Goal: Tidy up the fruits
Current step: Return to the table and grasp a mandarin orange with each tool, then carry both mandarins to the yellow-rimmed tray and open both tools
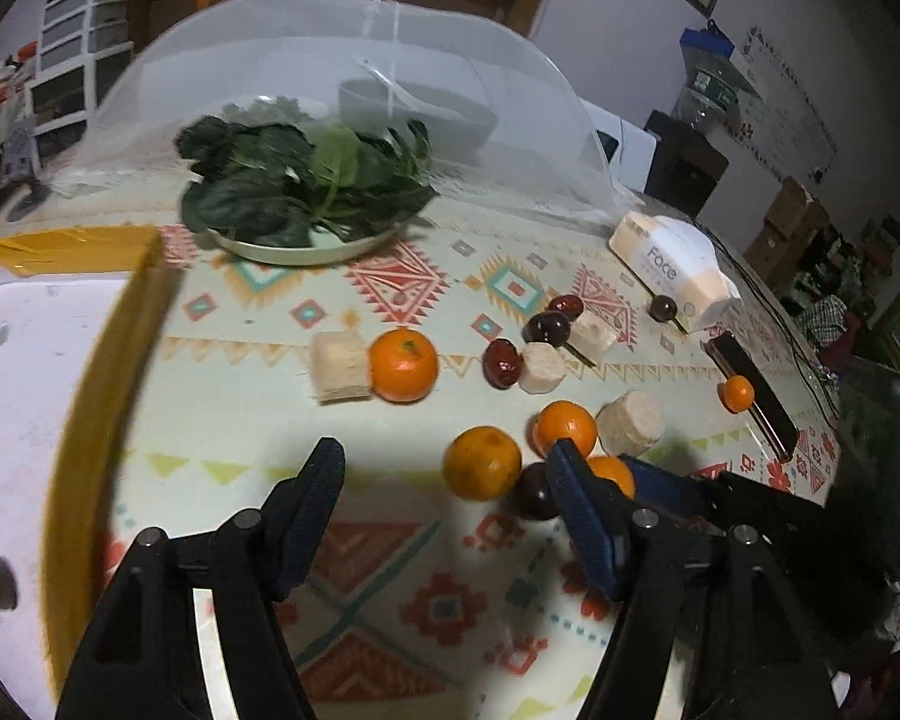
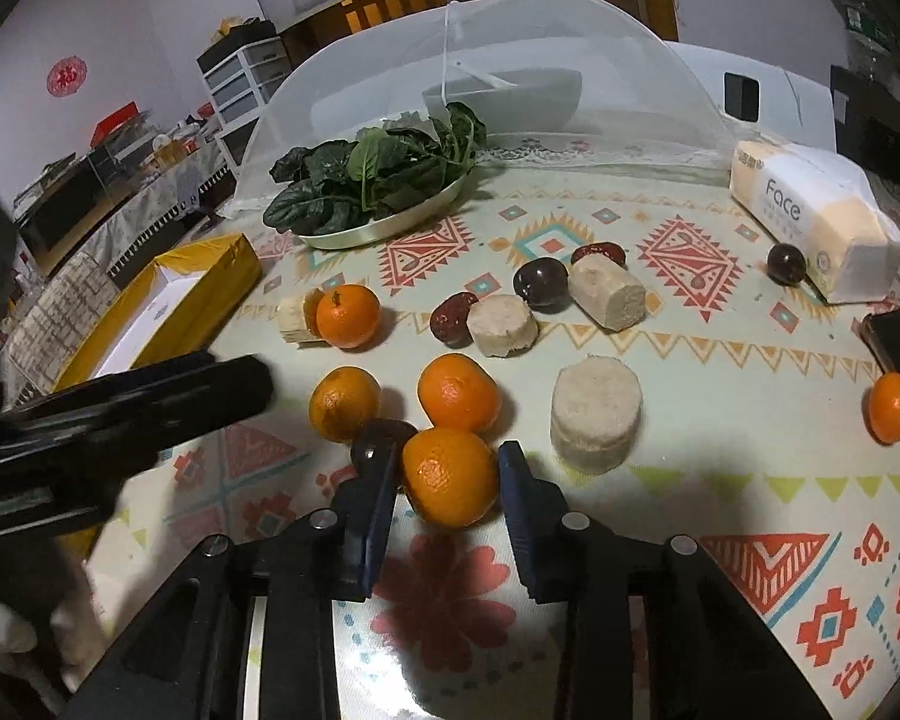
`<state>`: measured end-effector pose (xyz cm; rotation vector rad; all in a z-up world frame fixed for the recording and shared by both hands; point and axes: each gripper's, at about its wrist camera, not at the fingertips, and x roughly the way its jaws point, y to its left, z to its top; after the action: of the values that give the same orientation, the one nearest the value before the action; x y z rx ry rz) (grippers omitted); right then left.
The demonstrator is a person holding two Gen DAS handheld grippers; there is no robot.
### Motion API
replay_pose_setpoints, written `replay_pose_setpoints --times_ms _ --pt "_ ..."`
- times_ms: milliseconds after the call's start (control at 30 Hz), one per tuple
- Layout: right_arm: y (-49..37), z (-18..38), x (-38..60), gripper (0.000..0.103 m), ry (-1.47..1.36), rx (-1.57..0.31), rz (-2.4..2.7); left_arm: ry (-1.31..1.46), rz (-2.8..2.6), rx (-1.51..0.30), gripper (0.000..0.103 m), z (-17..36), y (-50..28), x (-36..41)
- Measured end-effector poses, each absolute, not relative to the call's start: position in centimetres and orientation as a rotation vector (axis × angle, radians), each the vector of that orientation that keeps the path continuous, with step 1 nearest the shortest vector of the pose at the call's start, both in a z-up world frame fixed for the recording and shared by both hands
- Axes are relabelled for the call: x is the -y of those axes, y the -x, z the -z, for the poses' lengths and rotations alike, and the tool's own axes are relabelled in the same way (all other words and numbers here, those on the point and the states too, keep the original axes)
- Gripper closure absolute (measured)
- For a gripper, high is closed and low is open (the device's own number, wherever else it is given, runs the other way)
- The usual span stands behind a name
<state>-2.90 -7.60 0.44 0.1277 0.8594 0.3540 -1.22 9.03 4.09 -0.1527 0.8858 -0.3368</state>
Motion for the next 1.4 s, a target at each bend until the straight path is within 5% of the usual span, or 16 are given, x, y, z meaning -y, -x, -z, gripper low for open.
replay_pose_setpoints --times_ms 300,467,533,900,1400 --pt "5.0 -1.0 9.1 0.067 -0.151 -0.865 -0.361 0.159 0.372 -0.941 0.033 -1.9 -0.9 -7.6" --pt "5.9 -1.1 10.1 0.067 -0.173 -0.863 -0.352 0.162 0.415 -0.946 0.067 -1.2 -1.3 -6.7" --pt "6.1 -1.1 10.3 0.067 -0.178 -0.865 -0.348 0.135 0.394 -0.932 0.072 -1.3 -1.0 -6.5" --pt "7.3 -2.6 8.3 0.067 -0.179 -0.85 -0.378 0.197 0.359 -0.859 0.072 -4.4 2.6 -9.9" --pt "5.9 -7.8 -9.0 0.067 -0.086 -0.812 -0.661 0.305 -0.089 -0.668 0.071 -9.6 11.3 -30.2"
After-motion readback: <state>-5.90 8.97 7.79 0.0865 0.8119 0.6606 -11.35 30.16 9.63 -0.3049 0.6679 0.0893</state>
